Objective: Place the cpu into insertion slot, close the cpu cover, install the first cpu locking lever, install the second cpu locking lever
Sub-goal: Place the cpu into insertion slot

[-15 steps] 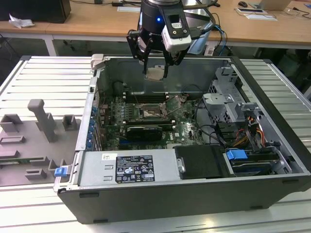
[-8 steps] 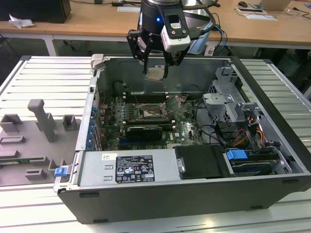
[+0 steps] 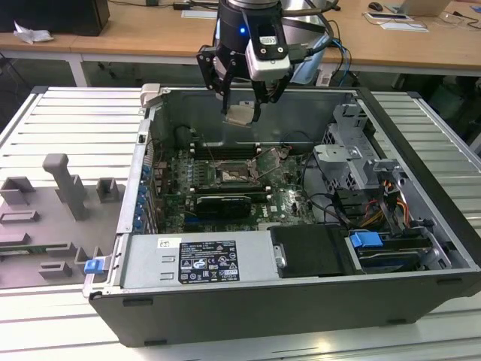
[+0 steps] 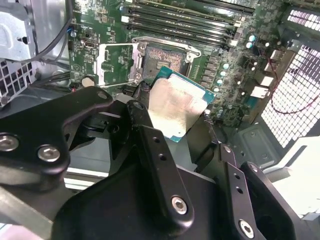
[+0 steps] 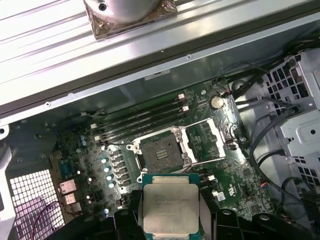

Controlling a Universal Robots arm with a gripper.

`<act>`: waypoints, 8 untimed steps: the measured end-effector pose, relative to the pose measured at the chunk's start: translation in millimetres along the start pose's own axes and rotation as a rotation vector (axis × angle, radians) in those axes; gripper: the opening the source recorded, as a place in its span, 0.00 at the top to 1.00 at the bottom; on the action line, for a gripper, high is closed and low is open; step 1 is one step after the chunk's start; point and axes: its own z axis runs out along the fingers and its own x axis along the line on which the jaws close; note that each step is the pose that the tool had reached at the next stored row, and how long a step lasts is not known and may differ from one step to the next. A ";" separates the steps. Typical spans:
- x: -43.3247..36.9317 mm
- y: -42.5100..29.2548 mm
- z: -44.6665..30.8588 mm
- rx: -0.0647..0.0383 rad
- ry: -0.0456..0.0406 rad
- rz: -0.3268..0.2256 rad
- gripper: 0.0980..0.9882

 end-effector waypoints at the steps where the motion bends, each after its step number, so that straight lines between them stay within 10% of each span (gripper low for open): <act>1: 0.1 0.0 0.0 0.000 -0.0007 0.008 0.51; 8: 0.1 -0.1 0.3 -0.001 -0.0036 0.039 0.51</act>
